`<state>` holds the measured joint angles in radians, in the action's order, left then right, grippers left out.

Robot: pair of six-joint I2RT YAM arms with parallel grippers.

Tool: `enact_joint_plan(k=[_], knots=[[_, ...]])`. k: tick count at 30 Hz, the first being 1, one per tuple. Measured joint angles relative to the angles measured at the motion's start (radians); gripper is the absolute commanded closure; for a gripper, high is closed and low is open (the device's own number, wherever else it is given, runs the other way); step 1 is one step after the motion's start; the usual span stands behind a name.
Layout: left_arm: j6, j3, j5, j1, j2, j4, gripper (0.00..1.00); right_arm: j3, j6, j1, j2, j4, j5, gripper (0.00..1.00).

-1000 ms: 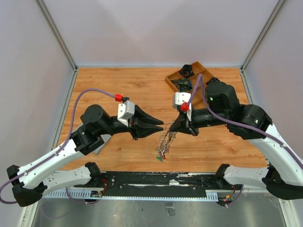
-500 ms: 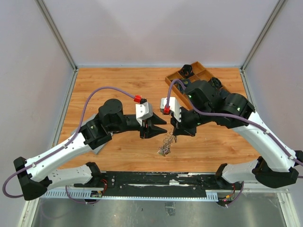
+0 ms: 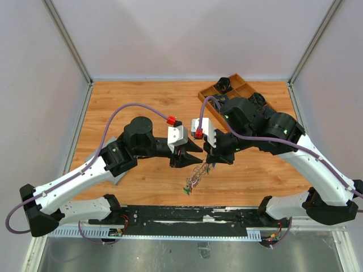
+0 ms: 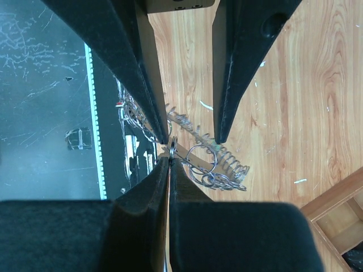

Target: Put the keys on the keyring

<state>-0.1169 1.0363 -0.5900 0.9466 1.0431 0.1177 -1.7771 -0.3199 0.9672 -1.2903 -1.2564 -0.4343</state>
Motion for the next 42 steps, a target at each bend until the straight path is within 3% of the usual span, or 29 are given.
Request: enact_joint_plan(k=[10,14,20,24,33,42], knots=[[-0.016,0.000,-0.010,0.013,0.011,0.005,0.68,0.002,0.000,0.000,0.000,0.023,0.000,0.99],[-0.019,0.002,-0.011,0.014,0.026,0.005,0.77,0.002,0.000,0.000,0.000,0.025,0.002,0.99],[-0.023,0.006,-0.019,0.019,0.027,0.010,0.99,0.002,0.001,0.000,0.002,0.029,0.010,0.99],[-0.031,0.006,-0.023,0.020,0.027,0.019,0.99,0.004,0.001,0.000,0.002,0.032,0.017,0.99],[-0.003,-0.020,0.040,0.021,-0.003,0.010,0.99,0.082,0.040,0.001,0.090,0.164,0.073,0.64],[0.114,-0.146,0.153,0.022,-0.095,-0.099,1.00,0.330,0.192,0.001,0.378,0.497,0.212,0.59]])
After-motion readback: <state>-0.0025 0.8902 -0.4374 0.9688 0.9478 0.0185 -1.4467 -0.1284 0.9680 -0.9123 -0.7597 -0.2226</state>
